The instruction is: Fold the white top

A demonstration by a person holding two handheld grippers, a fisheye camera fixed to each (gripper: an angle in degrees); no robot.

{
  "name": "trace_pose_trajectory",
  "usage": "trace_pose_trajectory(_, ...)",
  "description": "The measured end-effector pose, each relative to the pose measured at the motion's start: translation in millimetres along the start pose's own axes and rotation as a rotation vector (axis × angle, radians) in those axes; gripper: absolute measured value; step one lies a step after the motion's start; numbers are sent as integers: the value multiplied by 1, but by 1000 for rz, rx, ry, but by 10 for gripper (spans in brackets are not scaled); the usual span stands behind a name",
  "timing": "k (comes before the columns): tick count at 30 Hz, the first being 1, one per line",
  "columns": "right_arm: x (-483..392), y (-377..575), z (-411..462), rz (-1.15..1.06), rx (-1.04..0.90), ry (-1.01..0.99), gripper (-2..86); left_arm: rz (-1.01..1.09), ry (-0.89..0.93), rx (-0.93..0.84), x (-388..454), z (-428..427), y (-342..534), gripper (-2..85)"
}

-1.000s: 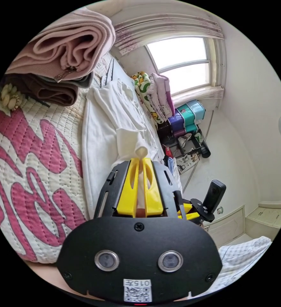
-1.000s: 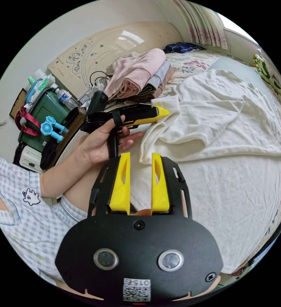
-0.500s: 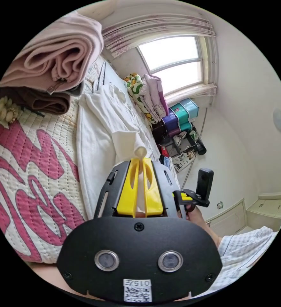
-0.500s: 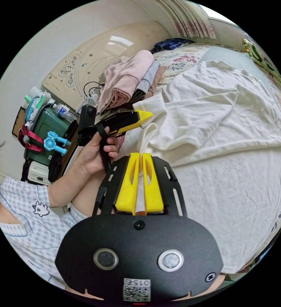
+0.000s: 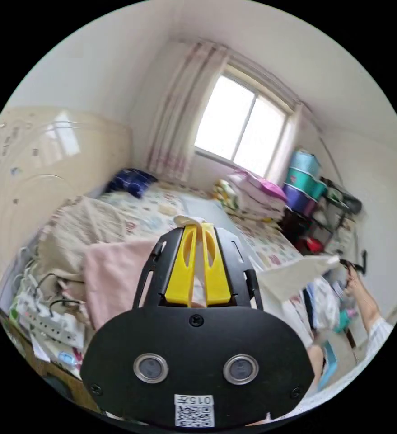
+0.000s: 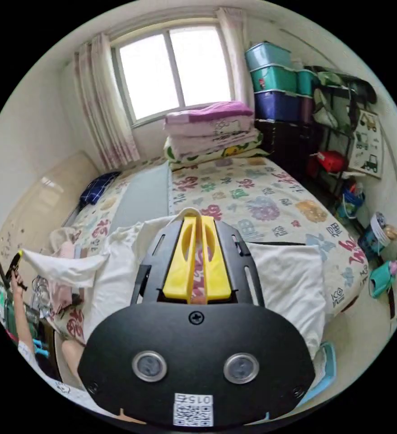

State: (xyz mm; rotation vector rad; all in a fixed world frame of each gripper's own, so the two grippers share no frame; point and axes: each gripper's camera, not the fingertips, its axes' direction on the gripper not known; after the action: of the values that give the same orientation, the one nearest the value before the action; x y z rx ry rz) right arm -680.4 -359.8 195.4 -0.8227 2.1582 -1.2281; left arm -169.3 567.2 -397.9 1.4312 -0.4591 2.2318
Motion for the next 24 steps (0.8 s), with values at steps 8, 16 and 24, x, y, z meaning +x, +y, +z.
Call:
trace_pose_trajectory(8, 107, 44, -10, 211, 56, -185, 90, -177, -241, 95, -64, -80, 68, 106)
trace_pose_trajectory(16, 84, 159, 18, 110, -245, -450, 93, -230, 190, -195, -20, -38, 223, 89)
trace_pose_trajectory(24, 53, 210, 20, -68, -550, -340, 131, -260, 233, -567, 25, 37, 338, 118)
